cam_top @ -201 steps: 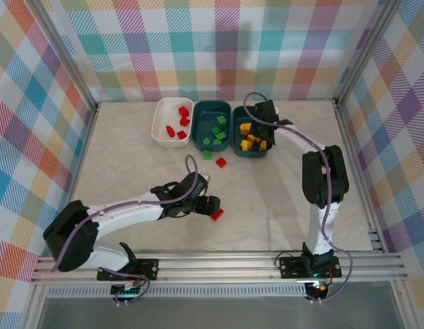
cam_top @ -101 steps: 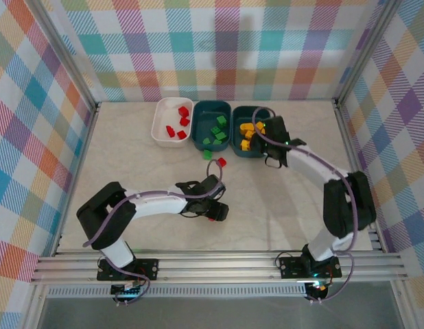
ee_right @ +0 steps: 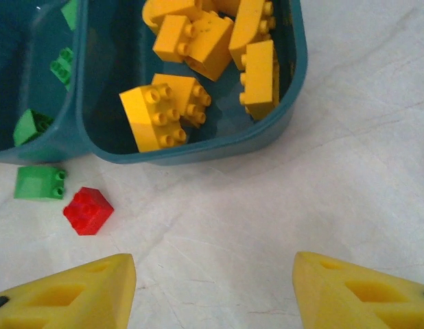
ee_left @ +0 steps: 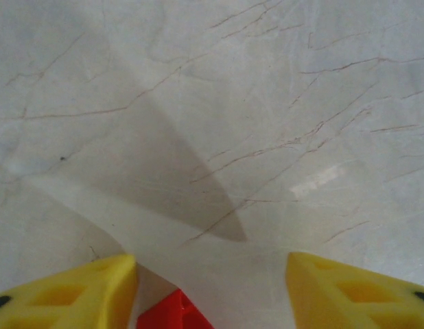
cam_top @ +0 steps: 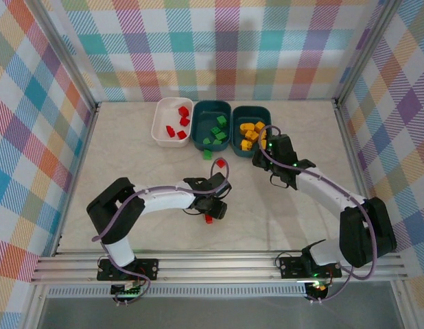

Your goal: Sort the legos into containers by color

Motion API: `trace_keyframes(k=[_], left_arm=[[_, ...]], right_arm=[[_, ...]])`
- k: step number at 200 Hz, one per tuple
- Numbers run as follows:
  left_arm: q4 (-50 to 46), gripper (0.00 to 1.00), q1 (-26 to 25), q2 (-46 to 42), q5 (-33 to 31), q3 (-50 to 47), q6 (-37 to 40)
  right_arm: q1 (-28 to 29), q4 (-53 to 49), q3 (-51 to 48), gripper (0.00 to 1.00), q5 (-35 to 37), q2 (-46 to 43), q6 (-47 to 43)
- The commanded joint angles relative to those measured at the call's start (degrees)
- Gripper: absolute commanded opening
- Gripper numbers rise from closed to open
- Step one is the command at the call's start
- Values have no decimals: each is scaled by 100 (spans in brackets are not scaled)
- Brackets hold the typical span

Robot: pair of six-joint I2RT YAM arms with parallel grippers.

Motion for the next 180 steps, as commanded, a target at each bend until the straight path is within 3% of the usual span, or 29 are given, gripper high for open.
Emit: trace_keyframes(k=[1,27,60,113,180], left_arm=[[-284,70,-81,-93,-215,220,-329],[-633,74,-82,-322,-479,327,-729],[-1215,73,-111,-331,-608,491,-1369],[-1442,64,-295,-261,-786,255,-2238],[-1368,48,-353,148,-874,395,-2226]], right_arm=[[44,221,-168,62,-166,-113,36],[44,309,-272,62,-199,-102,62],[62,347,-284,62,-284,-45,88],[97,406,-289,63,-311,40,93],[132,414,-276,62,-297,64,80]])
